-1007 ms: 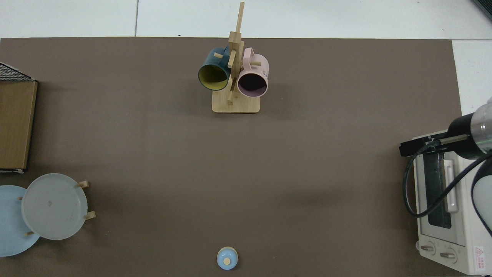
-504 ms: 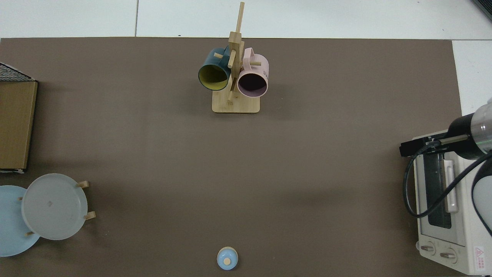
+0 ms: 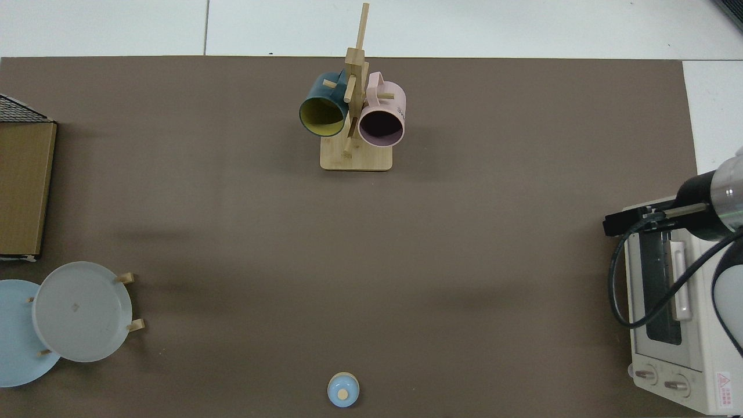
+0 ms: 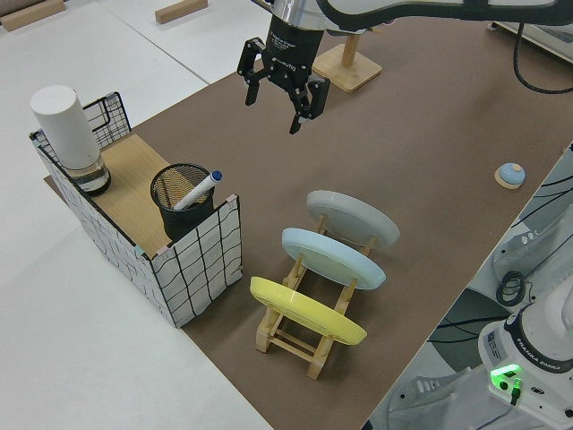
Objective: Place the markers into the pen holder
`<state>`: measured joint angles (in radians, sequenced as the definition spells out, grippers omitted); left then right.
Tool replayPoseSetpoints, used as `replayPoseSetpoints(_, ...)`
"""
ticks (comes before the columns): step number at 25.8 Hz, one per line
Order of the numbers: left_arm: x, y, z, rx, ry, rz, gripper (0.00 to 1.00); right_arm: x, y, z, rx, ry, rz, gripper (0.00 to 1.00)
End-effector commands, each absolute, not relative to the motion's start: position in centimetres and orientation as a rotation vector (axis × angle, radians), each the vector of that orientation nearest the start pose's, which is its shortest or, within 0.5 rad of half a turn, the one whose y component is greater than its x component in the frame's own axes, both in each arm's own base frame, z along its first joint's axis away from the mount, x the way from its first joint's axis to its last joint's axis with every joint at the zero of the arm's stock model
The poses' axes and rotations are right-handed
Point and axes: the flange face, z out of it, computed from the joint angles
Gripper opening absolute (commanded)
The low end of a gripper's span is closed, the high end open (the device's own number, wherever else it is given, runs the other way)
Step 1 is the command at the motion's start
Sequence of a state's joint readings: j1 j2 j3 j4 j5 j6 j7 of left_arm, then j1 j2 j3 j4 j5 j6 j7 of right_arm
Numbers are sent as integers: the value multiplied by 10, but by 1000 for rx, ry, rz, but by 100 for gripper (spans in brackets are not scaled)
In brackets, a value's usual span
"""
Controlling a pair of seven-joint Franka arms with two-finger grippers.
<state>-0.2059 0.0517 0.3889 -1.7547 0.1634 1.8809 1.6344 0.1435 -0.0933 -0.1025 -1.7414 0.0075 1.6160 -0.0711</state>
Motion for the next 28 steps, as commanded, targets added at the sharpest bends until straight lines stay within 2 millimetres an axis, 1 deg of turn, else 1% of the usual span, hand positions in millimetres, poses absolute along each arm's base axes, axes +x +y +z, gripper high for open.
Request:
replayPoseSetpoints(1,573,84,535,-2250,2044,59,100,523,17,601,-3101,-199,44,100)
replayPoseSetpoints(6,575,40,535,-2326,2021,51,100,523,17,601,-3101,-199,44,100)
replayPoseSetpoints(9,577,11,537,-2245,2095,45,100,523,18,601,-3101,-201,44,100)
replayPoseSetpoints(11,578,-4,548,-2216,2107,14,100,523,17,601,-3101,-199,44,100)
replayPoseSetpoints(13,577,-15,555,-2192,2122,-8,100,523,18,601,-3101,-201,44,100)
replayPoseSetpoints(16,581,-24,565,-2153,2132,-46,100,523,17,601,-3099,-199,44,100)
replayPoseSetpoints(18,580,-43,569,-2118,2151,-65,100,523,18,601,-3101,-199,44,100)
replayPoseSetpoints(20,581,-47,570,-2114,2144,-87,100,523,16,601,-3101,-197,44,100)
replayPoseSetpoints(24,581,-48,570,-2124,2138,-97,100,523,18,601,-3101,-201,44,100)
replayPoseSetpoints(28,585,-50,573,-2177,2082,-158,100,523,18,601,-3101,-201,44,100)
